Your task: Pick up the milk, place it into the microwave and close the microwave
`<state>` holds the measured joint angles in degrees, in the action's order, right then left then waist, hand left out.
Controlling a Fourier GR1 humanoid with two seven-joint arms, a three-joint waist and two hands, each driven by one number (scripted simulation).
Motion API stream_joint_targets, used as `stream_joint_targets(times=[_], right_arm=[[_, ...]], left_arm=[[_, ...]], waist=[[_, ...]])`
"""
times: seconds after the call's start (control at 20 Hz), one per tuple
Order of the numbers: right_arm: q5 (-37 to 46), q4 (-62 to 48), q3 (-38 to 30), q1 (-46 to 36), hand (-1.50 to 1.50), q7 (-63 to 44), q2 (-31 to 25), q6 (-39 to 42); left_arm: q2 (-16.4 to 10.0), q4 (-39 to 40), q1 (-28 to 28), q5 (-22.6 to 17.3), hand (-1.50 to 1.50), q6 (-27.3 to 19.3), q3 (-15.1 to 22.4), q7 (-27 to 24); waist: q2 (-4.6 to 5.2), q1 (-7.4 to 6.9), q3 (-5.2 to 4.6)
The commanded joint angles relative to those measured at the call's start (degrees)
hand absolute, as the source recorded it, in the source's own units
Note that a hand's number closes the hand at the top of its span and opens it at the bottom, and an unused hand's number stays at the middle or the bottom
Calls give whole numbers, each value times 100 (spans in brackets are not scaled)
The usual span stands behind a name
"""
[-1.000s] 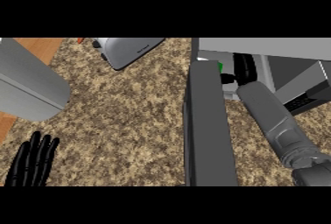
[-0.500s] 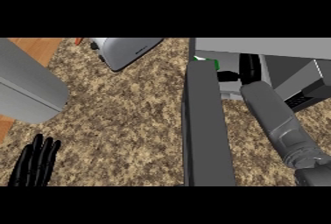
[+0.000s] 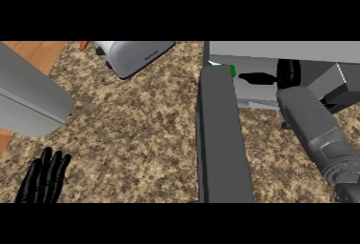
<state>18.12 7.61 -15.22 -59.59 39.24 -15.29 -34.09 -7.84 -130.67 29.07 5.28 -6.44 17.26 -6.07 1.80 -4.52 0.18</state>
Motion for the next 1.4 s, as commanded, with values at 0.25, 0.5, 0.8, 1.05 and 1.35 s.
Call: stream_joint_targets(times=[0.25,0.5,0.8,1.05,1.35], right_arm=[[-371,50,-329,292,-150,529,-226,1239],[-540,50,-466,362,-150,563,-183,1656],[-719,67,-586,760,-150,855,-269,2337],[-669,105,-430,918,-150,722,-132,2940],[-776,94,-487,1498,-150,913,192,2844]], left_arm=[[7,-270,490,103,-150,-66,162,-78],[204,118,444,380,-150,-226,510,-274],[81,-180,410,136,-150,-87,427,44],[244,81,242,300,-150,-240,547,-73],[199,-184,432,210,-150,-213,679,5]], waist=[[-73,84,-3],[-94,163,-8],[-96,202,-5],[-145,317,-13],[-157,330,-13]])
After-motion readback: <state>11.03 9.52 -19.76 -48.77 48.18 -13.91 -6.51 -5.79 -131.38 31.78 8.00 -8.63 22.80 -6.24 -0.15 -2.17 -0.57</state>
